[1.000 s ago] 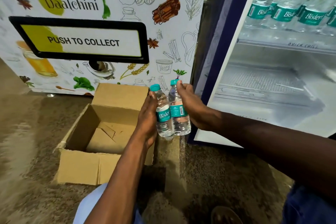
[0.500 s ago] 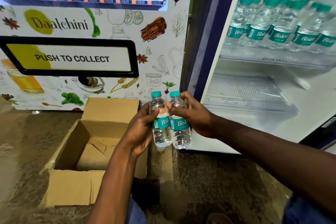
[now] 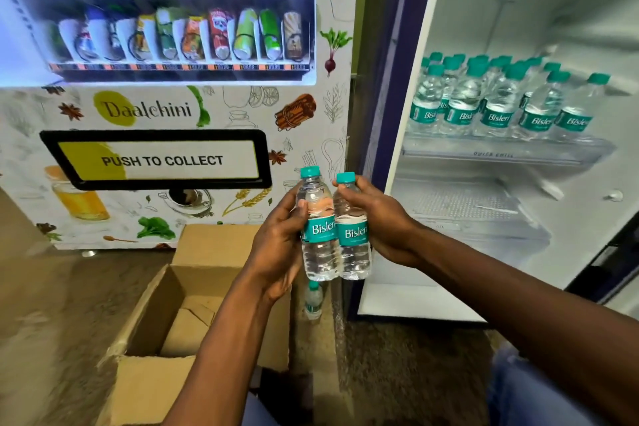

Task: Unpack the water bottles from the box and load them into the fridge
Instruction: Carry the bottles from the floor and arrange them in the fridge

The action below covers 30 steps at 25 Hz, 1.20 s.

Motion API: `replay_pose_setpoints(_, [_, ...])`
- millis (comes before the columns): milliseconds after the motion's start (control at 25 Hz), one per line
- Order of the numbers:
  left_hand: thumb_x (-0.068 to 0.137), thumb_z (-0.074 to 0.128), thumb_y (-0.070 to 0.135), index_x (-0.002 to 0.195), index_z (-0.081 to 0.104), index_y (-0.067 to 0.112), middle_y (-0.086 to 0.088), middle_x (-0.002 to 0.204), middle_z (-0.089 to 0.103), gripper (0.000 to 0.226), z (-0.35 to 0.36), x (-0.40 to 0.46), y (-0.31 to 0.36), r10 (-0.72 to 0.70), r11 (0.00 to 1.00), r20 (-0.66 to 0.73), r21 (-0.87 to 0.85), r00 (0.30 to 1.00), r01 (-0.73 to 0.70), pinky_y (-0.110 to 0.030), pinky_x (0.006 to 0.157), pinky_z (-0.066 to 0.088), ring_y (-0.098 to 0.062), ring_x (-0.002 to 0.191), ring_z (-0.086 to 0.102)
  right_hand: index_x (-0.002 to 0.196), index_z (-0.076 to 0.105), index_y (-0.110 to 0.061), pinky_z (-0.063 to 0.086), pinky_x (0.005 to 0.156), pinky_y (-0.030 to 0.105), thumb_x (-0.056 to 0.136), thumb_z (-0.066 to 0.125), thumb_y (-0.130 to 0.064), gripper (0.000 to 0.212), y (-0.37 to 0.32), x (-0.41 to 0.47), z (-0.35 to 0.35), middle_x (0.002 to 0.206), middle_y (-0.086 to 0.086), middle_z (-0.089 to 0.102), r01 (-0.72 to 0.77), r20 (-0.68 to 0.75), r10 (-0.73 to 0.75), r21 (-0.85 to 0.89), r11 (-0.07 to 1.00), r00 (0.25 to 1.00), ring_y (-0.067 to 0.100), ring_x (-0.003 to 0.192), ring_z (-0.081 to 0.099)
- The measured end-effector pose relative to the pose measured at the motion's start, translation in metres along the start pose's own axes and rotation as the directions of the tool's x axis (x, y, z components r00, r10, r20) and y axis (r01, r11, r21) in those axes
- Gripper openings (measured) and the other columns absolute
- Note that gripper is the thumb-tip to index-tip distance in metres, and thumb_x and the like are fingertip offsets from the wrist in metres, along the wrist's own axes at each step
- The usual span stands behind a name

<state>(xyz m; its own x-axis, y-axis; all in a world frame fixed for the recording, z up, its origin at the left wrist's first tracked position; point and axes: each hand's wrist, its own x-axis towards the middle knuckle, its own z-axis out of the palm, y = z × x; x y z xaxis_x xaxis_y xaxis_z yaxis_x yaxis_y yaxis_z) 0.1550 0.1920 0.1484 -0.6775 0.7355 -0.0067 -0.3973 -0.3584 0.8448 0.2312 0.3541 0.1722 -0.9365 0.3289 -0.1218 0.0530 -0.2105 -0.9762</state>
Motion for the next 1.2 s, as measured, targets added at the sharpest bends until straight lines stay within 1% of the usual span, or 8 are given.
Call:
replay_pose_setpoints(200, [0.087,0.067,0.032,0.144,0.048,0.024,-0.005,0.131,0.066,0.061,0.037,-0.002,0.019,0.125,0.957,0.062,0.255,0.99,-0.137,-0.056,0.099,0.051,-0.026,0.118,0.065,0.14,0.048,-0.027,0.061,0.084,0.041,0.102,0.052,-0.029,0.039,-0.04,-0.018,-0.005,0.128,0.0,0.068,0.098,-0.031,-0.1,-0.062,0.993,0.995,0.023,0.104,0.073])
replay_pose_setpoints(440, [0.079,0.073,0.017,0.134,0.058,0.025,-0.004,0.123,0.07,0.057,0.099,0.017,0.04,0.152,0.947,0.117,0.266,0.981,-0.179,-0.043,0.089,0.059,-0.023,0.111,0.069,0.144,0.05,-0.028,0.056,0.096,0.052,0.093,0.064,-0.028,0.052,-0.091,-0.045,-0.038,0.138,0.006,0.062,0.199,-0.177,-0.205,-0.053,0.979,0.963,0.026,0.107,0.072])
replay_pose_setpoints(600, [0.086,0.071,0.009,0.132,0.061,0.021,0.001,0.116,0.073,0.049,0.138,0.036,0.051,0.21,0.897,0.186,0.354,0.96,-0.265,-0.028,0.075,0.06,-0.013,0.103,0.072,0.154,0.036,-0.03,0.062,0.077,0.036,0.094,0.062,-0.034,0.066,-0.12,-0.052,-0.063,0.151,0.004,0.05,0.296,-0.263,-0.298,-0.048,0.954,0.918,0.02,0.1,0.074])
replay_pose_setpoints(680, [0.084,0.073,0.011,0.132,0.061,0.022,0.004,0.115,0.073,0.051,0.154,0.048,0.053,0.209,0.885,0.192,0.38,0.959,-0.269,-0.026,0.073,0.06,-0.008,0.101,0.072,0.156,0.031,-0.03,0.062,0.08,0.035,0.098,0.059,-0.034,0.065,-0.126,-0.055,-0.076,0.153,0.002,0.047,0.325,-0.32,-0.319,-0.036,0.945,0.892,0.019,0.101,0.073])
replay_pose_setpoints(840, [0.07,0.08,0.026,0.137,0.058,0.023,0.003,0.123,0.07,0.071,0.185,0.076,0.049,0.169,0.837,0.247,0.475,0.954,-0.271,-0.033,0.081,0.062,-0.015,0.11,0.069,0.153,0.036,-0.028,0.051,0.105,0.05,0.097,0.059,-0.043,0.063,-0.141,-0.058,-0.115,0.154,0.001,0.048,0.339,-0.347,-0.337,-0.057,0.939,0.875,0.023,0.12,0.065])
replay_pose_setpoints(1000, [0.069,0.085,0.028,0.136,0.055,0.026,0.002,0.128,0.065,0.073,0.218,0.104,0.053,0.159,0.72,0.263,0.629,0.952,-0.294,-0.044,0.088,0.06,-0.019,0.112,0.067,0.153,0.031,-0.037,0.04,0.113,0.058,0.061,0.079,-0.072,0.109,-0.166,-0.062,-0.147,0.161,-0.003,0.036,0.319,-0.337,-0.374,-0.208,0.925,0.864,0.025,0.138,0.049])
replay_pose_setpoints(1080, [0.074,0.086,0.022,0.135,0.053,0.026,0.002,0.128,0.063,0.07,0.235,0.119,0.056,0.18,0.66,0.282,0.675,0.942,-0.328,-0.045,0.09,0.059,-0.019,0.113,0.066,0.154,0.03,-0.036,0.035,0.116,0.058,0.067,0.074,-0.07,0.103,-0.178,-0.062,-0.161,0.162,-0.004,0.034,0.318,-0.339,-0.399,-0.27,0.909,0.852,0.025,0.142,0.044])
replay_pose_setpoints(1200, [0.075,0.086,0.023,0.132,0.053,0.026,0.003,0.119,0.066,0.066,0.261,0.139,0.068,0.219,0.571,0.366,0.704,0.905,-0.423,-0.041,0.087,0.061,-0.016,0.104,0.068,0.136,0.055,-0.031,0.046,0.109,0.05,0.091,0.065,-0.046,0.049,-0.201,-0.058,-0.18,0.136,-0.003,0.063,0.368,-0.334,-0.468,-0.321,0.873,0.818,0.018,0.122,0.063])
